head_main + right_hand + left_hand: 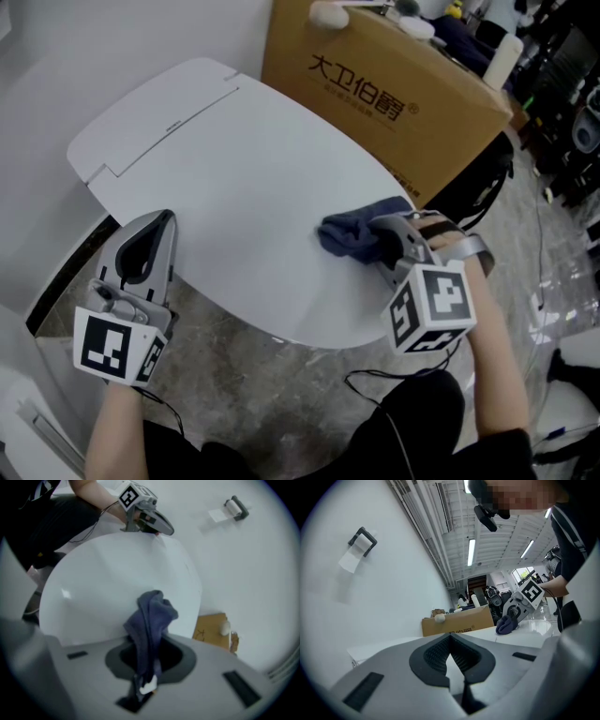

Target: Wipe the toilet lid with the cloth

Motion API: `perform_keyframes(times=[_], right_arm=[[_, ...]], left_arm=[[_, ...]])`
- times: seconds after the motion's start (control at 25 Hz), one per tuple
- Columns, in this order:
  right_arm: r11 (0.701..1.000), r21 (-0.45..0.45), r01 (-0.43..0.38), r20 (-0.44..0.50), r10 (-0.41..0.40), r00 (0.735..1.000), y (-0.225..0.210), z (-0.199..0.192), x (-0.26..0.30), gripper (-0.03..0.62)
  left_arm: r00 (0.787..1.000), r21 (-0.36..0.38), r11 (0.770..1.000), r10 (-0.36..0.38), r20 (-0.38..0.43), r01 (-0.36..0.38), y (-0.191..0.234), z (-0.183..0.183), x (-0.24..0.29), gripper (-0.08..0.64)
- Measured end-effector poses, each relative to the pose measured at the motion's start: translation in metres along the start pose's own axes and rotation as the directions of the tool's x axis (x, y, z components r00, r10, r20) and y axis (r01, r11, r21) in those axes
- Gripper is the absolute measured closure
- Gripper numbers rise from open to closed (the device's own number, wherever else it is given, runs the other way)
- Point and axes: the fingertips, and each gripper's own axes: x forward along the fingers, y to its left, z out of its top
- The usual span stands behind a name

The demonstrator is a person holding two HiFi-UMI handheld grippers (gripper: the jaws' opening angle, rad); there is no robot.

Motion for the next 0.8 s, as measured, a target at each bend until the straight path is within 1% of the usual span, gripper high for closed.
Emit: perform_keyframes(times=[0.28,0.8], right_arm=[[1.000,-0.013,0.009,-0.009,-0.009,1.000,0.016,0.000,-0.015,0.526],[1.000,-0.004,-0.015,0.012,0.015,1.000,0.041,0.003,-0.035,0.526]], left_arm=[[1.000,0.005,1.000,-0.003,-0.004,0.003,-0.003,0.000,-0.001,0.549],[1.000,0.009,1.000,0.003,-0.011,-0.003,-0.003,-0.001,-0.001,0.549]])
